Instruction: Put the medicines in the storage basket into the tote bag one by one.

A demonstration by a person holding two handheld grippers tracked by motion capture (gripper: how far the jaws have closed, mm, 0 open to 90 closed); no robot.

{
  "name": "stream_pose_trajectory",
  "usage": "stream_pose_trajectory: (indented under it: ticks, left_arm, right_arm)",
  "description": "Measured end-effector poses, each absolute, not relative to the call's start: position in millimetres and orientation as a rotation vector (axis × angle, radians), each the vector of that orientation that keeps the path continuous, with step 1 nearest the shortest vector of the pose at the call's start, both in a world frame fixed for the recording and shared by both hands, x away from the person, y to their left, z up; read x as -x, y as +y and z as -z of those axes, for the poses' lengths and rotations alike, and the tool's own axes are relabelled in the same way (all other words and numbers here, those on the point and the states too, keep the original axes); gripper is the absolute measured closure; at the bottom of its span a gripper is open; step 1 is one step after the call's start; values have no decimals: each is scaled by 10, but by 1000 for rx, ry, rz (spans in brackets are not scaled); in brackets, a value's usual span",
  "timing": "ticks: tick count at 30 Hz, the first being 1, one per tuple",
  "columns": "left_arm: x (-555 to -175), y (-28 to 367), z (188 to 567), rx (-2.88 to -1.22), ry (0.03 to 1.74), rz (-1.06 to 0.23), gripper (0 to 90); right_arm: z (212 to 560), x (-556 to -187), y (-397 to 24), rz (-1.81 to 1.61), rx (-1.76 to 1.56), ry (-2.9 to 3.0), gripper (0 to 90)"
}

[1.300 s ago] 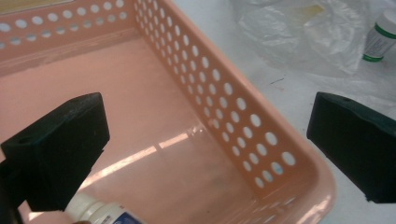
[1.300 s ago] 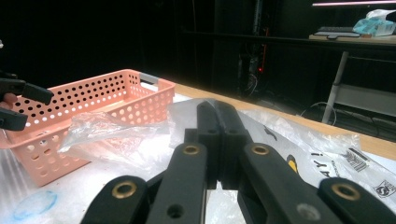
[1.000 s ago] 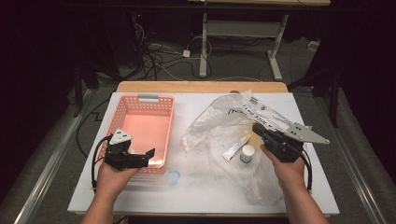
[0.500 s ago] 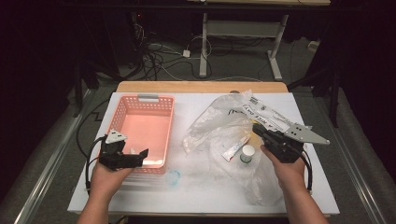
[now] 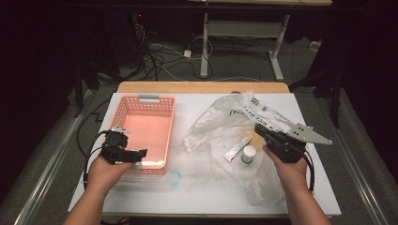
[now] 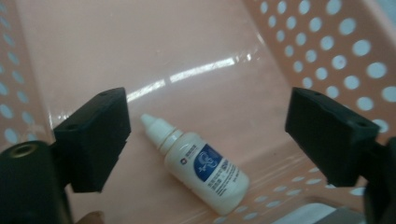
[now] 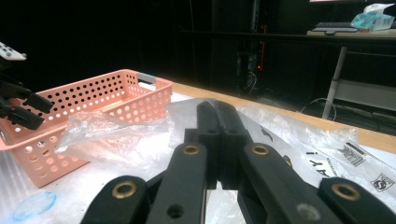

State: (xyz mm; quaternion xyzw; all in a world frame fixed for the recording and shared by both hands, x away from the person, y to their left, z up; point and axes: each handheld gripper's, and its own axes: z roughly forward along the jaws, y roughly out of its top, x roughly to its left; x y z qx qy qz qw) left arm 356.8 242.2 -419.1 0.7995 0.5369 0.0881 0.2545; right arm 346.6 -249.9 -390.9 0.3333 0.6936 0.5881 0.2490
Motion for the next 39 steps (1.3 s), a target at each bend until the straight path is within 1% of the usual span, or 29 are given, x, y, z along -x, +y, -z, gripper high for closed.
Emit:
stream_pose_trajectory:
  ticks: [3,5,7,12,14,15,21,29,35,39]
  left_arm:
    - [-3651,2405,4216,-2253,1512,-162,152]
    - [-3683,2390,4231,-2274,1549,-132,156]
    - [-3718,2387,4256,-2292,1578,-87,183]
    - [-3825,2432,4310,-2236,1660,82,214]
    - [-3865,2461,4313,-2220,1674,137,253]
    - [-3885,2481,4312,-2202,1692,165,257]
    - [-3983,2577,4355,-2179,1799,278,309]
    - [-4054,2446,4402,-2314,1820,312,426]
    - [-4111,2328,4432,-2426,1802,338,464]
    - [-4134,2260,4441,-2482,1790,317,509]
  right_arm:
    - [3894,-3465,-2504,-1614,-914,1884,900]
    - [3895,-3449,-2496,-1610,-909,1890,900]
    - [3891,-3436,-2485,-1607,-903,1890,900]
    - [3867,-3423,-2479,-1613,-896,1887,900]
    - [3878,-3426,-2480,-1611,-895,1887,900]
    - [3881,-3431,-2481,-1608,-893,1887,900]
    - [3884,-3429,-2485,-1605,-899,1891,900]
    - [3889,-3435,-2481,-1608,-903,1889,900]
    - [3877,-3425,-2495,-1611,-897,1886,900]
    - [3888,-3434,-2508,-1613,-911,1887,900]
